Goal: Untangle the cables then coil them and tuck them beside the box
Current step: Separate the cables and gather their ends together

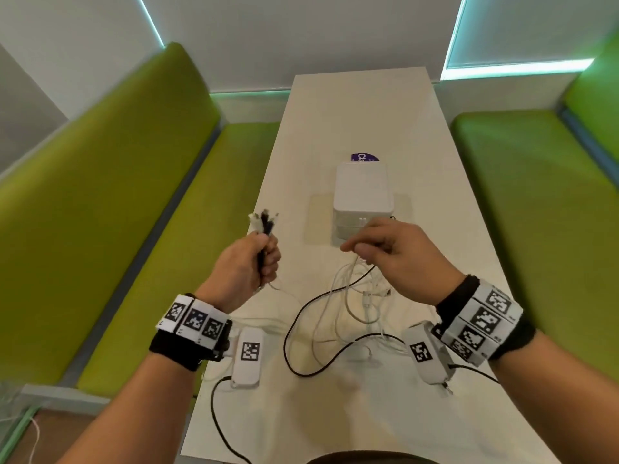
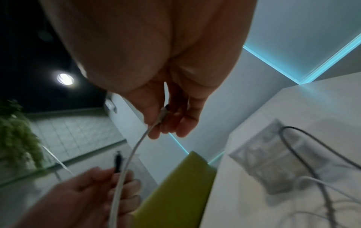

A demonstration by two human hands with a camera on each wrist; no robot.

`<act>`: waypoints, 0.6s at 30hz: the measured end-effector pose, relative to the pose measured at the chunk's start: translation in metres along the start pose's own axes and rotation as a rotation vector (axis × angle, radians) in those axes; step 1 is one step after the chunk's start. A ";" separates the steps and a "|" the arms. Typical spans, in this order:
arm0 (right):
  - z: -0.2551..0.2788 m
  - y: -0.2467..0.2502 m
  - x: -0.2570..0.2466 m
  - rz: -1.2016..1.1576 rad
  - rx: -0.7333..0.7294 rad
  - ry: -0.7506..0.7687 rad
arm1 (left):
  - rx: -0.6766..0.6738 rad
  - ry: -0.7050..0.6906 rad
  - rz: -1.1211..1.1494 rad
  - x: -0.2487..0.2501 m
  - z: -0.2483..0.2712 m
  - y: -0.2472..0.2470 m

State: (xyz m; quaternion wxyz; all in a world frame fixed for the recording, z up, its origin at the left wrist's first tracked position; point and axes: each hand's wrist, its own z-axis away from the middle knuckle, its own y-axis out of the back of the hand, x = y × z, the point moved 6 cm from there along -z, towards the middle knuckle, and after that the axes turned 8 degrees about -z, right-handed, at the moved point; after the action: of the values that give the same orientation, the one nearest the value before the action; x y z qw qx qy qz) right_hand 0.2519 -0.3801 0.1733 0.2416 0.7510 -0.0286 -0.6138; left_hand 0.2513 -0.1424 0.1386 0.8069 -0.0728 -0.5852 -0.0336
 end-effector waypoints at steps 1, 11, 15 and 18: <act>0.000 -0.002 -0.011 -0.055 -0.041 0.008 | -0.024 -0.026 -0.019 0.003 0.001 -0.013; 0.000 0.004 -0.021 -0.092 0.113 0.063 | -0.141 -0.048 0.010 -0.011 0.004 -0.087; 0.003 -0.002 -0.020 0.017 0.151 0.112 | -0.205 0.003 -0.050 -0.017 0.003 -0.088; 0.004 0.004 -0.018 0.014 0.289 0.109 | -0.254 0.001 -0.113 -0.013 0.006 -0.087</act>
State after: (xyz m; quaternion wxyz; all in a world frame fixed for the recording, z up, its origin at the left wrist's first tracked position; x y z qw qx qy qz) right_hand 0.2452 -0.3789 0.1904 0.1363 0.8098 -0.1088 -0.5601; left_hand 0.2296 -0.2275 0.1346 0.7883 -0.1412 -0.5791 -0.1528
